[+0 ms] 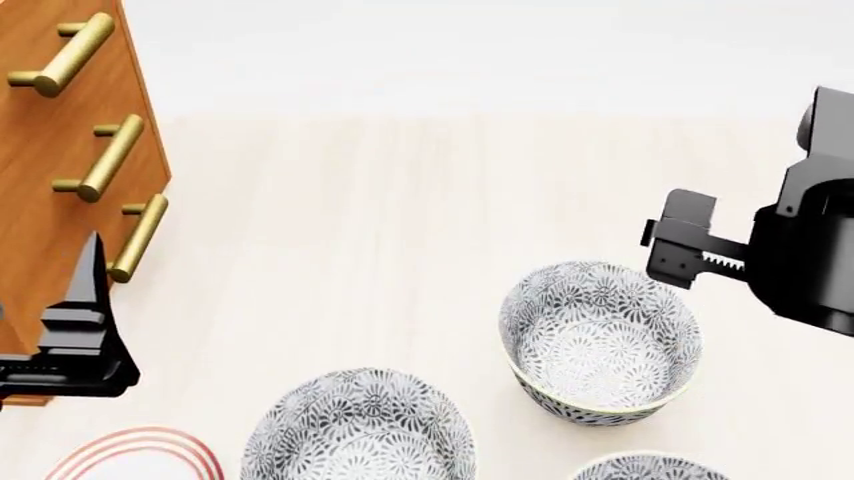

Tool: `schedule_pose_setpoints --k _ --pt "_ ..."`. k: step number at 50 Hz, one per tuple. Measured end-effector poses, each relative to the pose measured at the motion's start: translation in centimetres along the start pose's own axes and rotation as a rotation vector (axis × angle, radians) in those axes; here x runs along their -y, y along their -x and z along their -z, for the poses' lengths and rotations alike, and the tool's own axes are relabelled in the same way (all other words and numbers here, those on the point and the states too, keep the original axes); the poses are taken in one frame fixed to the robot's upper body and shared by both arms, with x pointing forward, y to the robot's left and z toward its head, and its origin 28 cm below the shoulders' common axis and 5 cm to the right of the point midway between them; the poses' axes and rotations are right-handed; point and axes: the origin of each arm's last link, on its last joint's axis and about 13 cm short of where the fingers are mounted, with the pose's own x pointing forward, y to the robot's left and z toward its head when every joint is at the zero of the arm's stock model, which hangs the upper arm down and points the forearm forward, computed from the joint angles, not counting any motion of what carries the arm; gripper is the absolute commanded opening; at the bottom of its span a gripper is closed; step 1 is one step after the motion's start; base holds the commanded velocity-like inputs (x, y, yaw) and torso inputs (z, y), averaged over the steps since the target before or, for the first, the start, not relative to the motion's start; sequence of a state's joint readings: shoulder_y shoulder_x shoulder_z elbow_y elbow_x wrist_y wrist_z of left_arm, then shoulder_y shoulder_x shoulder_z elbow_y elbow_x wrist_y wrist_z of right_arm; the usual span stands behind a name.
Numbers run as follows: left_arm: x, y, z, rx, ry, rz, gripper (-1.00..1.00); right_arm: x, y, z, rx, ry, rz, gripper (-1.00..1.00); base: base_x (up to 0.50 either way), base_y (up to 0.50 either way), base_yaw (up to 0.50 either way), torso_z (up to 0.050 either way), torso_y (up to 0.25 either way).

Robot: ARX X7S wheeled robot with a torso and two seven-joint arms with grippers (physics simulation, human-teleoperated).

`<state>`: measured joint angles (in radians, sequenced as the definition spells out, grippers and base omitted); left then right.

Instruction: Stack the bowl at the front on the bowl in the middle.

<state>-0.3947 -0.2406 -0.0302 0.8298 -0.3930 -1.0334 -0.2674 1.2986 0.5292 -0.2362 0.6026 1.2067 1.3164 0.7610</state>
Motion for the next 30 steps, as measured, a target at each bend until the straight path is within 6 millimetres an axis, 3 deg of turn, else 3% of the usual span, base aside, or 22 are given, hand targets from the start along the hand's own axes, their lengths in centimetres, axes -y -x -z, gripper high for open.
schedule_pose_setpoints --k 30 --pt "-0.1 -0.1 0.6 -0.024 0.005 0.008 1.00 0.6 -5.8 1.8 -0.189 -0.112 -0.141 1.00 0.00 0.00 0.00 0.000 0.000"
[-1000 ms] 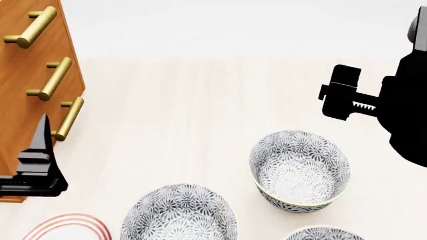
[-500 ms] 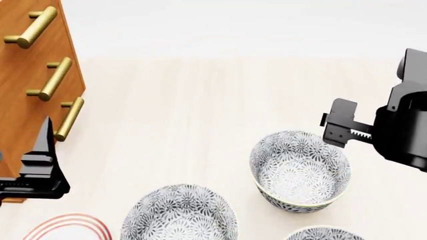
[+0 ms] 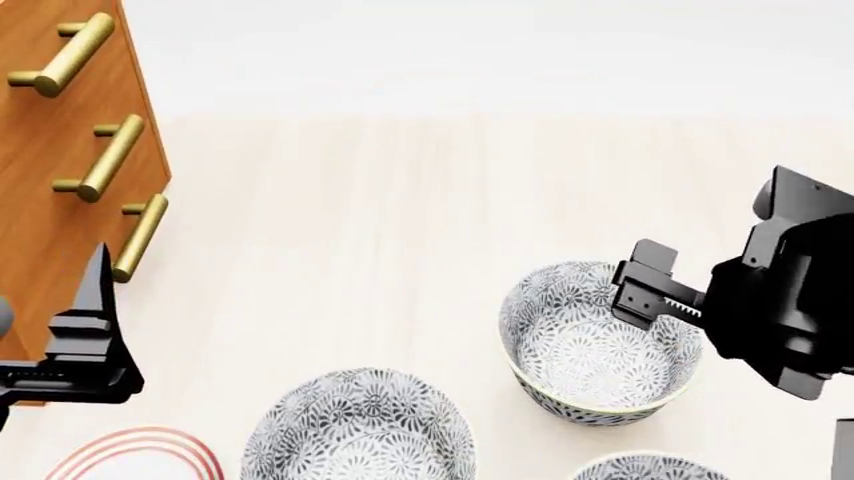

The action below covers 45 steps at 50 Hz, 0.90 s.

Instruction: Stack the bowl at the front on the bowl in the middle.

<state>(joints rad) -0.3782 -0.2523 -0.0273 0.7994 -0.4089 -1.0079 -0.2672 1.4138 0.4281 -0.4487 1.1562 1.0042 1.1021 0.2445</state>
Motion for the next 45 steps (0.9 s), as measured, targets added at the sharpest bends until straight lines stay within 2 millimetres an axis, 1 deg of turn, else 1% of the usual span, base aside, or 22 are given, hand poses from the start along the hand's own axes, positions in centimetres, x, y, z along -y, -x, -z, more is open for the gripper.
schedule_pose_setpoints --k 26,45 --pt "-0.3 -0.2 0.4 -0.013 0.002 0.002 1.00 0.7 -2.4 1.8 -0.045 0.002 0.035 1.00 0.00 0.00 0.00 0.000 0.000" --pt "-0.3 -0.1 0.5 -0.021 0.002 0.004 1.00 0.9 -3.6 3.1 -0.078 0.010 0.052 1.00 0.00 0.00 0.00 0.000 0.000"
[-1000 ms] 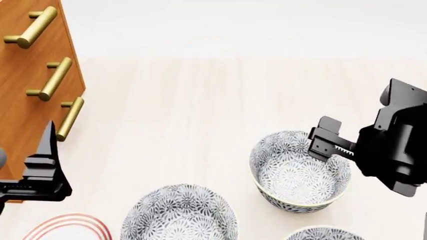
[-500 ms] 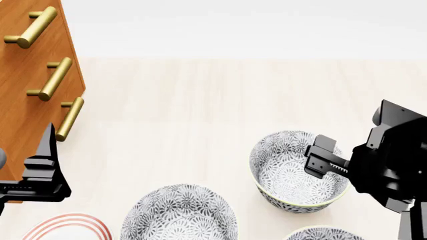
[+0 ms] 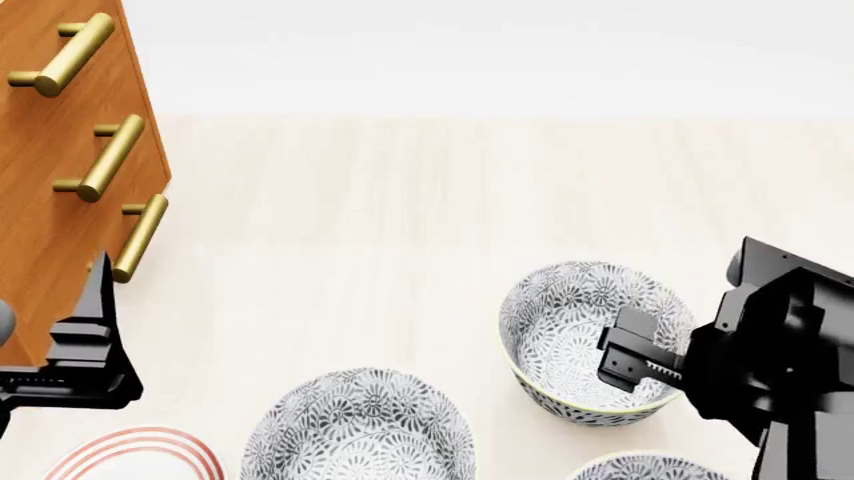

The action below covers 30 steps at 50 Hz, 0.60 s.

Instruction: Stack the bowl at the front on the bowl in the middle.

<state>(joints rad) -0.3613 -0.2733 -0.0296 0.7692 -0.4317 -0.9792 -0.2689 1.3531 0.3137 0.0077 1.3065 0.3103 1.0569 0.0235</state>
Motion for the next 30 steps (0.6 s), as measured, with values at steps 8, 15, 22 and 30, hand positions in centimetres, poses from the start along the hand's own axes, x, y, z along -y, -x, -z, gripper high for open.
schedule_pose_setpoints --k 8,15,22,30 --pt "-0.03 0.02 -0.05 0.000 0.001 0.000 1.00 0.07 -0.34 0.37 -0.010 -0.002 0.007 1.00 0.00 0.00 0.00 0.000 0.000" --pt "-0.03 -0.01 -0.07 0.000 0.002 0.000 1.00 0.04 -0.58 0.60 -0.012 -0.004 0.008 -1.00 0.00 0.00 0.00 0.000 0.000" --pt "-0.03 -0.06 -0.01 -0.001 0.003 0.001 1.00 -0.15 -0.44 0.28 0.011 -0.016 -0.005 -1.00 0.00 0.00 0.00 0.000 0.000" --pt "0.00 -0.10 0.10 -0.004 0.003 0.001 1.00 -0.18 -0.49 0.28 0.017 -0.022 -0.010 -1.00 0.00 0.00 0.00 0.000 0.000"
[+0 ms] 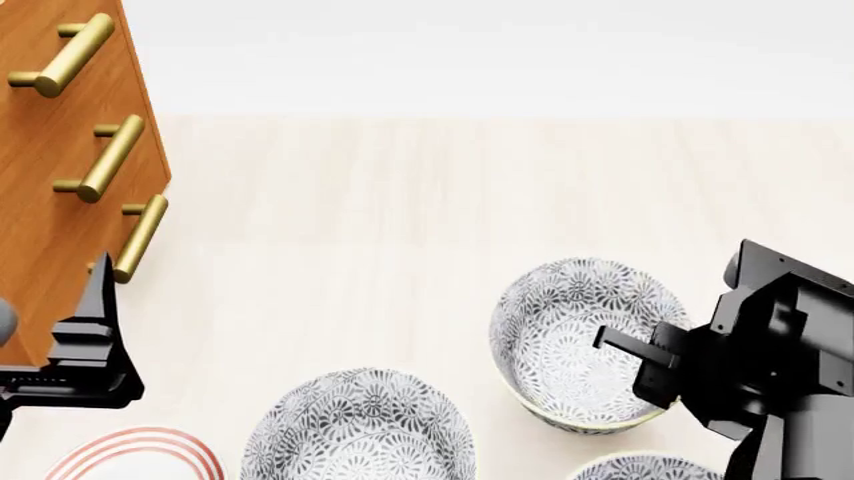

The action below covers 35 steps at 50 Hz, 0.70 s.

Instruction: Stack the bowl at the front on the bowl in the middle.

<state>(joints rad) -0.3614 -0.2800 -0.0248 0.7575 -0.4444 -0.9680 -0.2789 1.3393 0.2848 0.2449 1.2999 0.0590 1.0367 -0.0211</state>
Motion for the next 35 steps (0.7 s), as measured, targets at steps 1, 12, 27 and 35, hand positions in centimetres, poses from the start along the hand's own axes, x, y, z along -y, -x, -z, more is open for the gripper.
schedule_pose_setpoints --k 1,12,27,35 --pt "0.0 0.0 0.0 0.000 0.000 0.000 1.00 0.0 0.0 0.0 0.001 0.000 0.000 -1.00 0.00 0.00 0.00 0.000 0.000" --pt "0.0 0.0 0.1 -0.003 0.001 0.000 1.00 -0.2 0.4 -0.5 0.010 0.003 -0.007 -1.00 0.00 0.00 0.00 0.000 0.000" --pt "-0.1 -0.1 0.0 -0.002 0.002 -0.001 1.00 -0.9 4.5 -2.6 0.069 0.033 -0.025 -1.00 0.00 0.00 0.00 0.000 0.000" --pt "-0.1 -0.1 0.0 -0.001 0.002 -0.003 1.00 -0.5 7.8 -3.6 0.138 0.009 0.061 -1.00 0.00 0.00 0.00 0.000 0.000"
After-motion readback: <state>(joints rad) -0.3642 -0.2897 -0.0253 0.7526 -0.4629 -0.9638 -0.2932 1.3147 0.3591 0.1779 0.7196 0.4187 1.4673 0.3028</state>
